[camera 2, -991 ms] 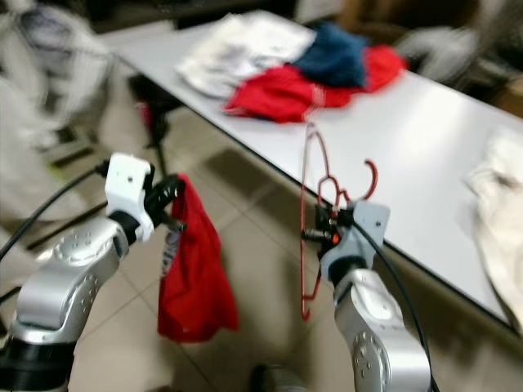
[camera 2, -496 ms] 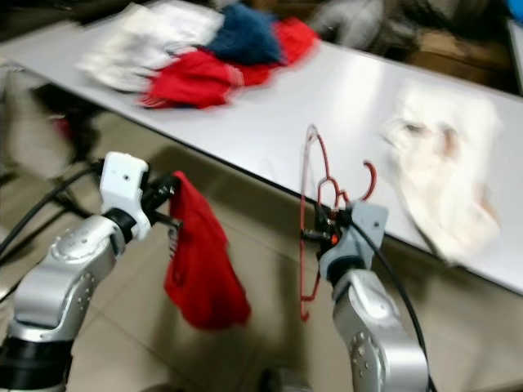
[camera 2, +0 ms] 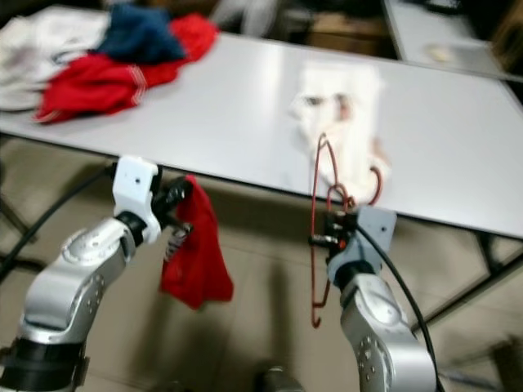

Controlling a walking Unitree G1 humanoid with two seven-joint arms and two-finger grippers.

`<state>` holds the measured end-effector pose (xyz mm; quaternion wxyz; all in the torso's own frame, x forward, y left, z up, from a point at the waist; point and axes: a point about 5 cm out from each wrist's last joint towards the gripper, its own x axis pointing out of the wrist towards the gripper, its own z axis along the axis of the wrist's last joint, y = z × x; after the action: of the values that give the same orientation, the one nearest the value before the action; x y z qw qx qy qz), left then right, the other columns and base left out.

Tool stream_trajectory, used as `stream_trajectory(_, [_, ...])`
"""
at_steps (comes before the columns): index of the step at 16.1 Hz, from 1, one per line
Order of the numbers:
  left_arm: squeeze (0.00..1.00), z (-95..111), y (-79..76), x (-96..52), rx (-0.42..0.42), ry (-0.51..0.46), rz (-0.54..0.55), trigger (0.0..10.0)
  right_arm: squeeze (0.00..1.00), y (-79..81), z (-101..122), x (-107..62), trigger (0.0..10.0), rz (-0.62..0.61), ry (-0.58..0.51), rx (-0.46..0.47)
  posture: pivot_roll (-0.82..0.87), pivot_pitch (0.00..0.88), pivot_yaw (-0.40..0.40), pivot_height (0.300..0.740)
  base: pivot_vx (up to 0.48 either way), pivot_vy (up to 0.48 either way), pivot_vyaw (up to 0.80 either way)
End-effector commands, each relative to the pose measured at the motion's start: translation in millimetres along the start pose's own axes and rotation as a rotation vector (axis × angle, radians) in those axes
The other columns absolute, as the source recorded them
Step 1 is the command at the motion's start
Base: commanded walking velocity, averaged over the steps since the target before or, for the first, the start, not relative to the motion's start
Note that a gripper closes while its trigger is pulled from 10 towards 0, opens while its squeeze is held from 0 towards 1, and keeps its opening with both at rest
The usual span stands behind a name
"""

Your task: Hang hanger

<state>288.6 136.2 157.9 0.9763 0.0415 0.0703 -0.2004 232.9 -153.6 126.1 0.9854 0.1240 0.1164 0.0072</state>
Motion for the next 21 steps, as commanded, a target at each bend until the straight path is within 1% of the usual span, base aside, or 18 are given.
stream_trajectory(1, [0.0, 6.8, -0.6, -1.5, 0.023, -0.031, -0.008, 10.0, 0.0, 3.8, 1.8, -0.8, 10.0, 0.013, -0.004, 0.002, -0.02, 0.076, -0.022, 0.74, 0.0, 0.0, -0.8])
stream_trajectory(4, [0.0, 6.5, -2.9, -2.0, 0.03, -0.032, -0.018, 10.0, 0.0, 5.5, 0.6, -1.7, 10.0, 0.019, 0.003, -0.003, -0.02, 0.073, -0.023, 0.74, 0.0, 0.0, -0.8])
stream_trajectory(6, [0.0, 6.9, -3.9, -1.7, 0.034, -0.033, -0.022, 10.0, 0.0, 6.0, 0.0, -2.1, 10.0, 0.027, 0.009, -0.01, -0.03, 0.069, -0.023, 0.74, 0.0, -0.266, -0.69])
stream_trajectory(12, [0.0, 6.0, -5.0, -0.9, 0.037, -0.033, -0.026, 10.0, 0.0, 6.1, 0.6, -0.4, 10.0, 0.035, 0.012, -0.054, -0.03, 0.059, -0.028, 0.74, 0.0, -0.325, 0.0])
stream_trajectory(15, [0.0, 6.1, -4.2, -0.4, 0.036, -0.034, -0.021, 10.0, 0.0, 12.3, 0.1, 0.7, 10.0, 0.094, 0.021, -0.126, -0.03, 0.054, -0.031, 0.74, 0.0, -0.334, 0.0])
stream_trajectory(18, [0.0, 5.3, -4.2, -0.2, 0.036, -0.033, -0.02, 10.0, 0.0, 8.4, 1.0, 1.6, 10.0, 0.072, 0.015, -0.111, -0.03, 0.049, -0.03, 0.74, 0.0, -0.311, 0.0])
stream_trajectory(19, [0.0, 4.1, -4.6, -0.1, 0.036, -0.029, -0.022, 10.0, 0.0, 5.4, 1.5, 1.7, 10.0, 0.051, 0.009, -0.098, -0.03, 0.048, -0.027, 0.74, 0.0, 0.0, 0.0])
stream_trajectory(21, [0.0, 2.0, -4.2, 1.2, 0.017, -0.012, -0.018, 10.0, 0.0, 4.0, 1.1, 0.9, 10.0, 0.048, 0.008, -0.097, -0.03, 0.048, -0.023, 0.74, 0.0, 0.0, 0.0])
